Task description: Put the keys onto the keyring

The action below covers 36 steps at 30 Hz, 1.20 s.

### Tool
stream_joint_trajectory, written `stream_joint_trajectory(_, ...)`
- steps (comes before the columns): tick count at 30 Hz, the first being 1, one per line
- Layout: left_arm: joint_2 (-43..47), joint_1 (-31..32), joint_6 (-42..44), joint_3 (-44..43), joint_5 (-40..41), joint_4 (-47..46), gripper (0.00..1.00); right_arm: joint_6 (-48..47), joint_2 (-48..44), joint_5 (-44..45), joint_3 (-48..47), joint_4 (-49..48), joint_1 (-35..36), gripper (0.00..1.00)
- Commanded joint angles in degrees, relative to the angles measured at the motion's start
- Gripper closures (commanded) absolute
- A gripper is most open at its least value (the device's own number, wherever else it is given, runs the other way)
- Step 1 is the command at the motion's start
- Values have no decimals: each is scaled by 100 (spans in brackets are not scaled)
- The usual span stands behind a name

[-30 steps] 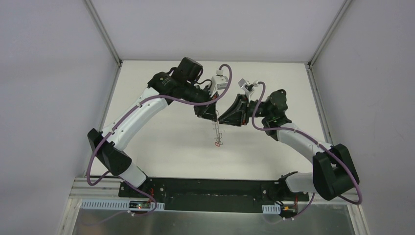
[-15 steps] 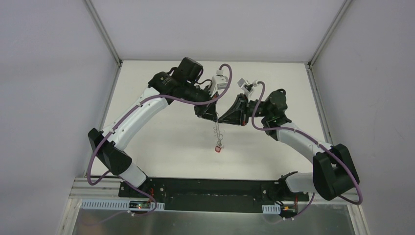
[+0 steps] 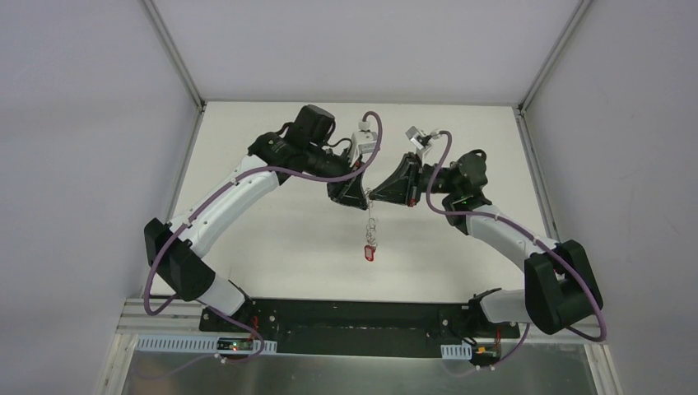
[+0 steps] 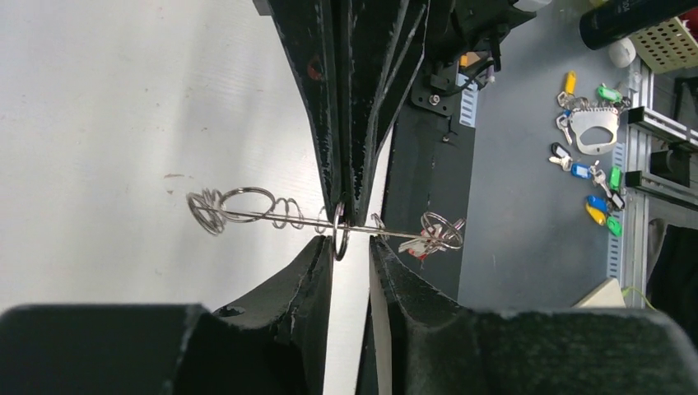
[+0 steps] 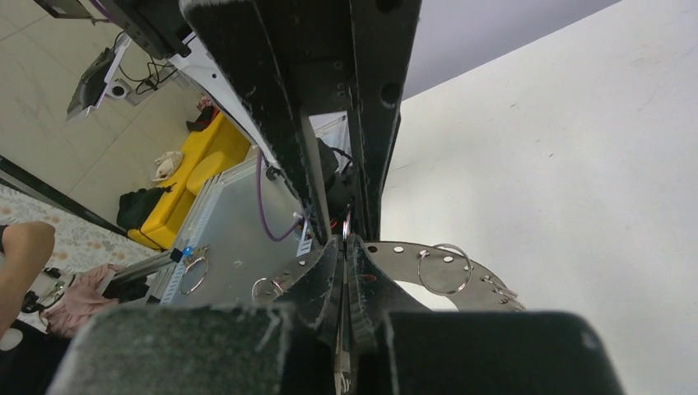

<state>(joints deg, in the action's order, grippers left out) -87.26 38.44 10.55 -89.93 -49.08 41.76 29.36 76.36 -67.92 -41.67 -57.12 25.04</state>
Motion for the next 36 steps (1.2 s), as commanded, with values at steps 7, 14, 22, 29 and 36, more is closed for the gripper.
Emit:
stream_joint_trajectory(7,584,-178,-258,617,-497,-1306,72,421,54,271,-62,-844,-59,100)
stream_joint_trajectory(14,623,-265,-276,628,-472,-1429,75,411,45,267,-41,-836,-100,100)
stream_joint_trajectory(22,566,-284,-359,600,-564,-1501,90,435,111,262,-44,-836,-111,100)
stream_joint_trajectory(29,500,-284,-457,591,-636,-1539,100,429,159,266,-43,-829,-104,100)
stream_joint_trajectory(36,473,-284,-377,578,-662,-1430,100,300,161,288,-57,-691,-108,100)
